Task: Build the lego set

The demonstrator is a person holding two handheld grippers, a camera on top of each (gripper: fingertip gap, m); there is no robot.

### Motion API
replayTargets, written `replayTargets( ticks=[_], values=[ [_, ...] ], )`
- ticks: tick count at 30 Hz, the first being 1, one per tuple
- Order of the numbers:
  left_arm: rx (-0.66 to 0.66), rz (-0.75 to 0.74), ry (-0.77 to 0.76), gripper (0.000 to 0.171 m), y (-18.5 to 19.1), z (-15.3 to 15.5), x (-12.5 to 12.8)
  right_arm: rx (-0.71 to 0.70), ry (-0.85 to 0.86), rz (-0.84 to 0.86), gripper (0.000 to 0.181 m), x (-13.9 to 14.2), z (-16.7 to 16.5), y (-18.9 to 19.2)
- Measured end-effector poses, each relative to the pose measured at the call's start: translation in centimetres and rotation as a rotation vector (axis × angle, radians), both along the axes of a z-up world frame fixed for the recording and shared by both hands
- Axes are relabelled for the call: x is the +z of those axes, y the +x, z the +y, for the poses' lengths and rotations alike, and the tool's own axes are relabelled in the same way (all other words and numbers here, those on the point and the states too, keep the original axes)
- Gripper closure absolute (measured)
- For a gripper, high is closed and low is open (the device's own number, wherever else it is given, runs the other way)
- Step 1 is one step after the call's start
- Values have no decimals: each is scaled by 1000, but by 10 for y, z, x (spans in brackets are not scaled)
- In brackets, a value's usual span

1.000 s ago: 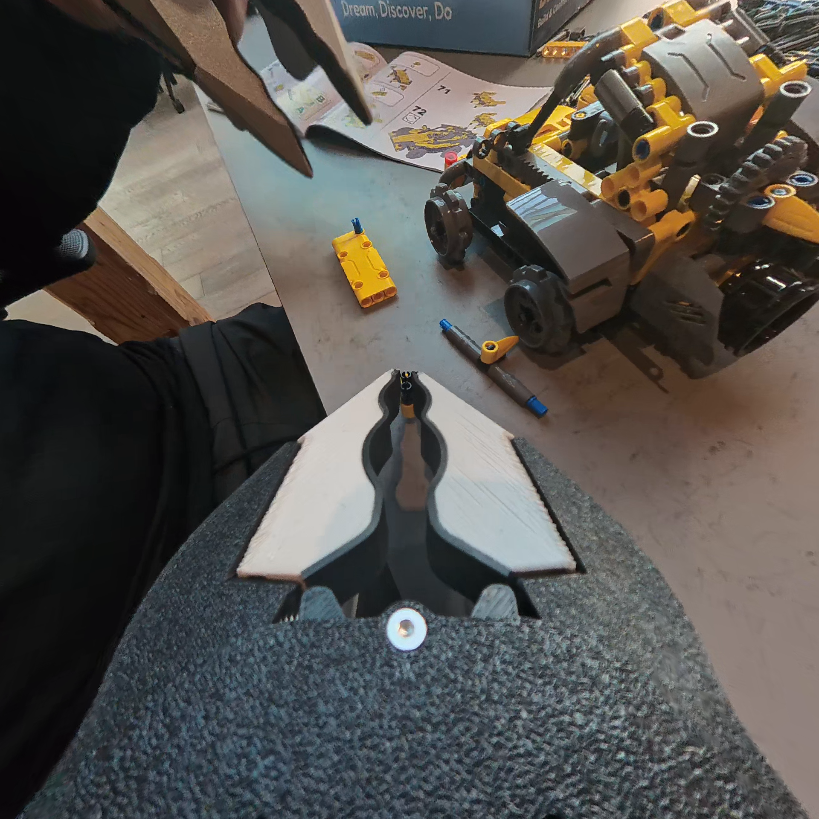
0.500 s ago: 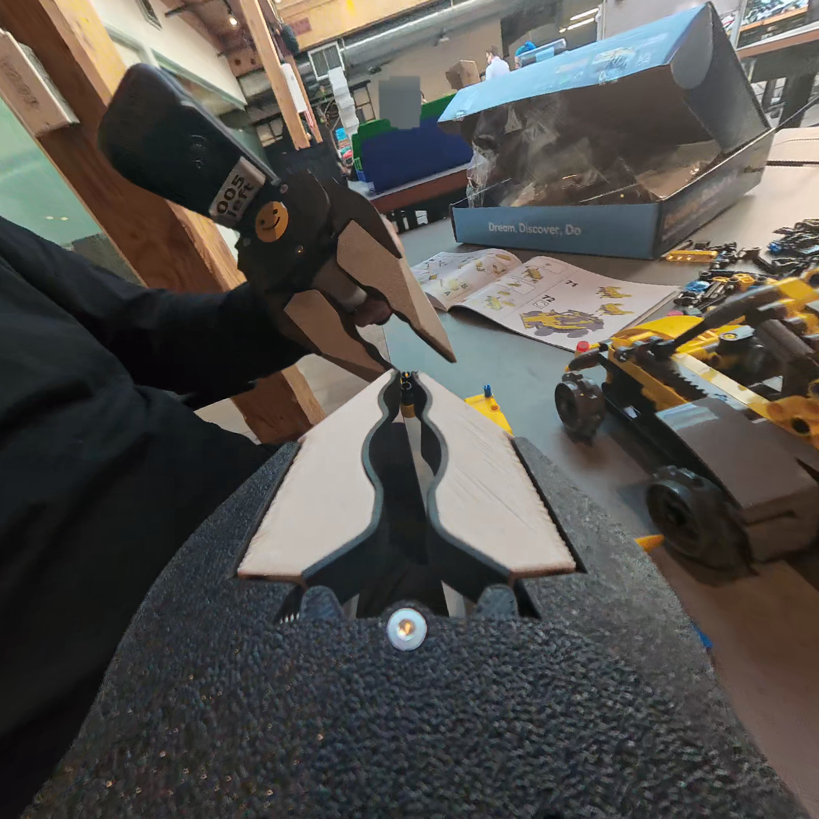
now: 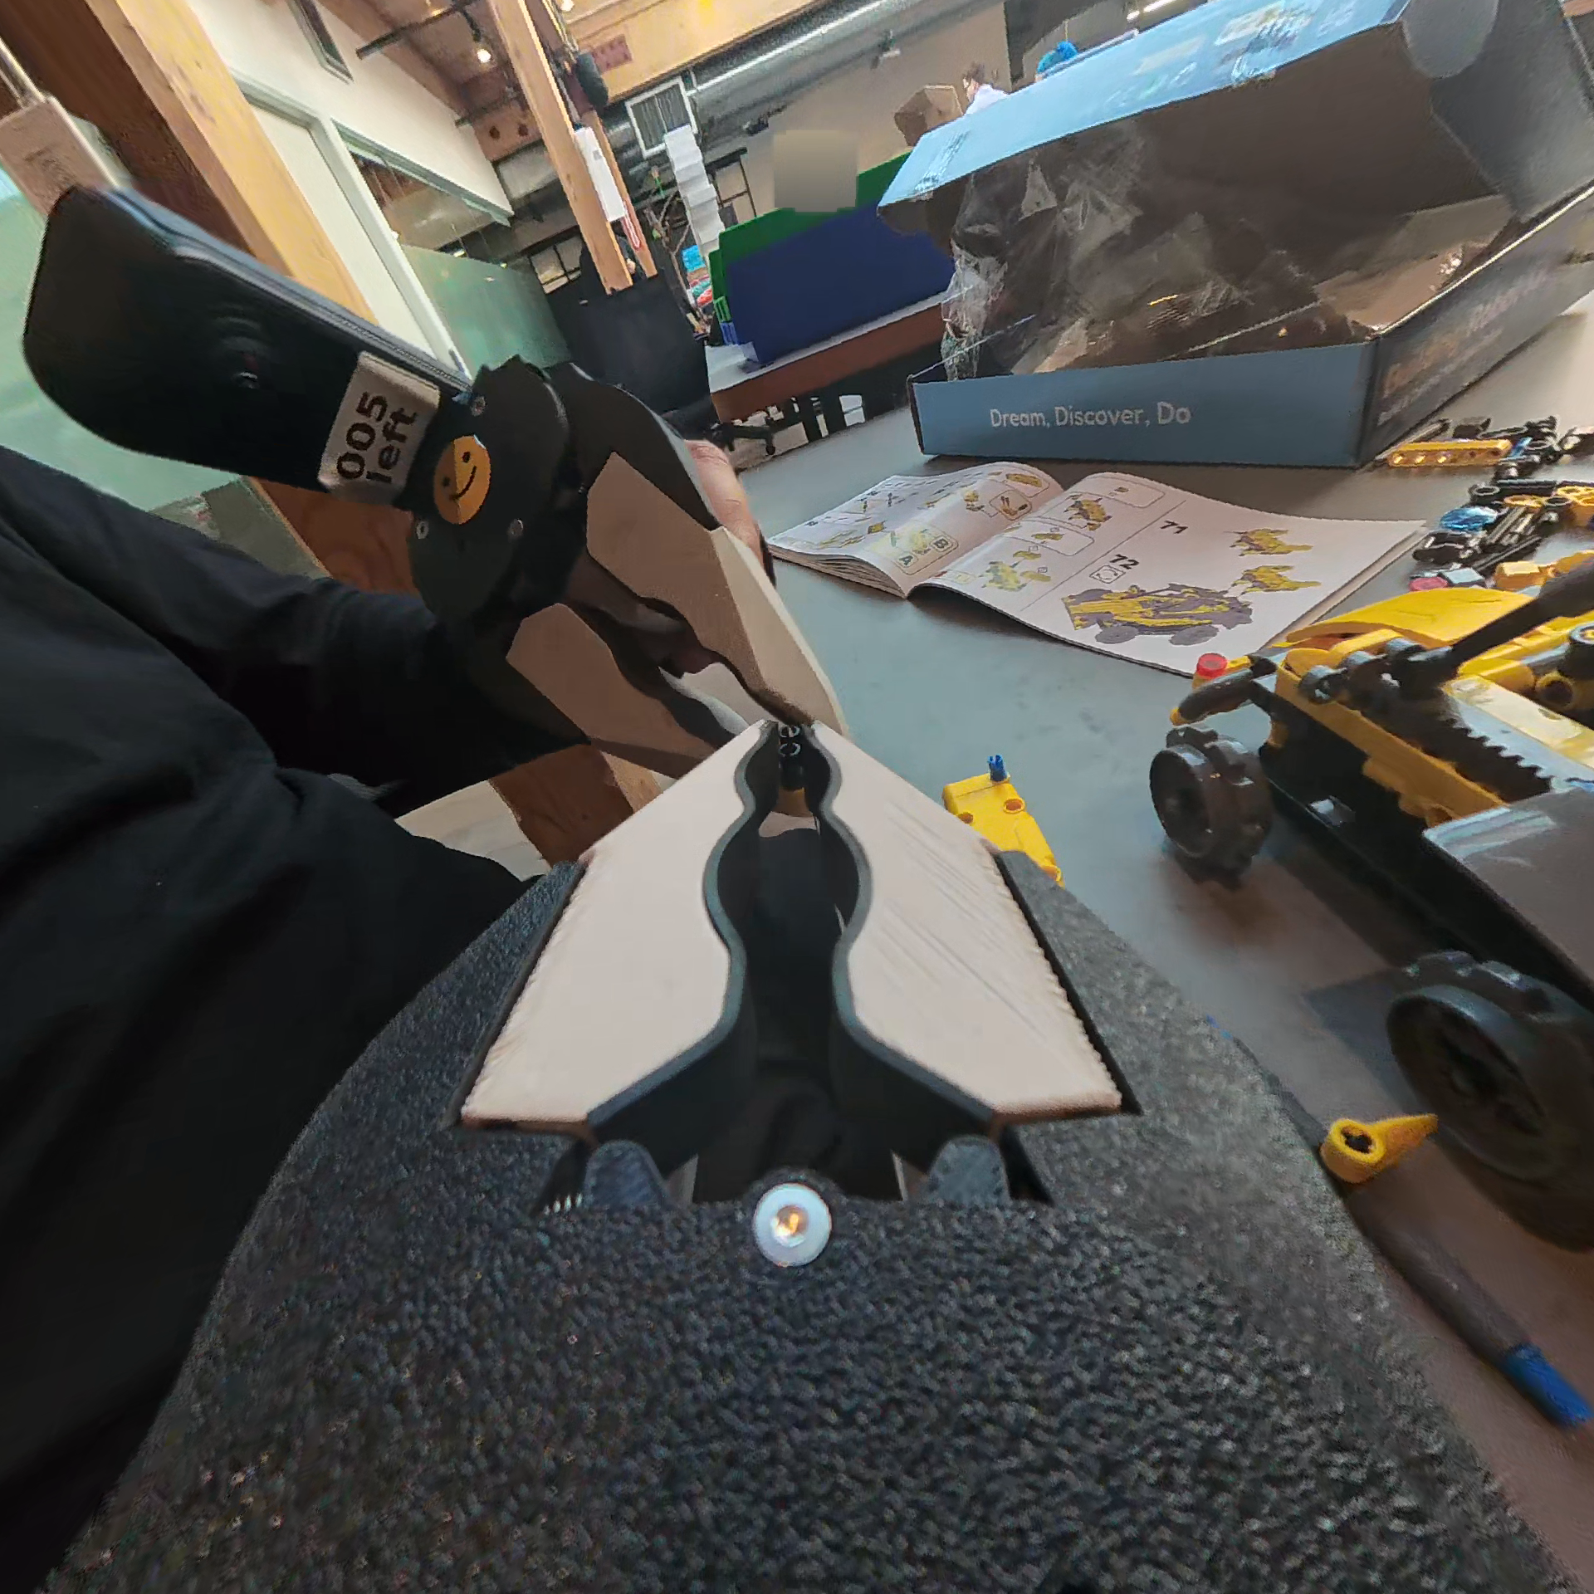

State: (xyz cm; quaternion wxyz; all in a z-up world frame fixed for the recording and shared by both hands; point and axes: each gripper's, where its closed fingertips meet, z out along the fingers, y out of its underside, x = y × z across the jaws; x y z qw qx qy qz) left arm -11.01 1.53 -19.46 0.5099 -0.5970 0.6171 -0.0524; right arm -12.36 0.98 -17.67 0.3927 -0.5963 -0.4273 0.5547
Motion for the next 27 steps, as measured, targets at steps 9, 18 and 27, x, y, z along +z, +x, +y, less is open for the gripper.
replayTargets(
  ticks=[9,18,27],
  values=[
    [0,-36,26,164,5,7,-1,-75,53,-15,163,0,13,23],
    [-61,-80,98,164,20,2,1,-21,77,-57,173,-10,2,22],
    [-44,-168,-12,159,34,8,2,-147,147,-59,174,-5,8,38]
  ],
)
